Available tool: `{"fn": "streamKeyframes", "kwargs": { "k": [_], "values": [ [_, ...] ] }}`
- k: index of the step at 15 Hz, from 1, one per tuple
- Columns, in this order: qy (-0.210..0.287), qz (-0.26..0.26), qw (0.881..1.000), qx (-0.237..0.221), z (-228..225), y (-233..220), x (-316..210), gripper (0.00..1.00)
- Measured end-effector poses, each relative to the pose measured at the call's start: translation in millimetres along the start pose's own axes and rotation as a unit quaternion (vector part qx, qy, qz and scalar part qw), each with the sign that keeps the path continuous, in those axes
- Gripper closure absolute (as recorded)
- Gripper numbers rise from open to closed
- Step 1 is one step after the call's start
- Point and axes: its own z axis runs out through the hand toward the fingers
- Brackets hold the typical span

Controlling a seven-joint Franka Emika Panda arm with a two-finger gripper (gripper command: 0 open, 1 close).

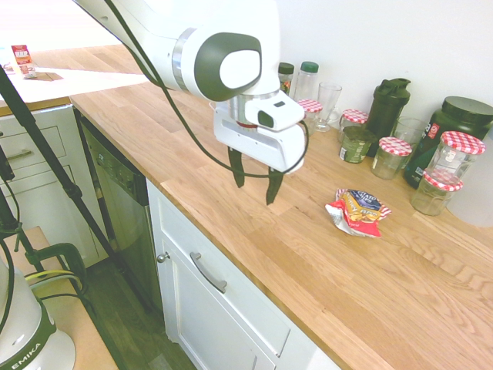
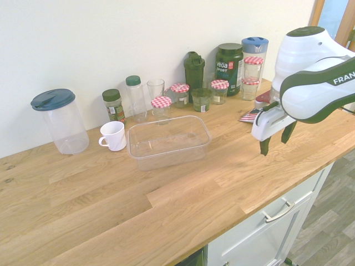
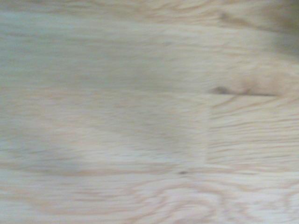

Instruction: Put the chip bag into the container

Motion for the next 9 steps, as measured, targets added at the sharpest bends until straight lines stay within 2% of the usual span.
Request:
{"fn": "streamKeyframes", "kwargs": {
  "k": [3,7,8,9],
  "values": [
    [0.05,-0.008,0.999,-0.001,13.1,19.6,33.9,0.0],
    [0.09,-0.024,0.996,0.0,19.8,8.9,78.0,0.0],
    [0.094,-0.025,0.995,0.001,21.8,4.2,88.0,1.0],
    [0.098,-0.025,0.995,0.002,23.4,-0.1,97.6,1.0]
  ]
}}
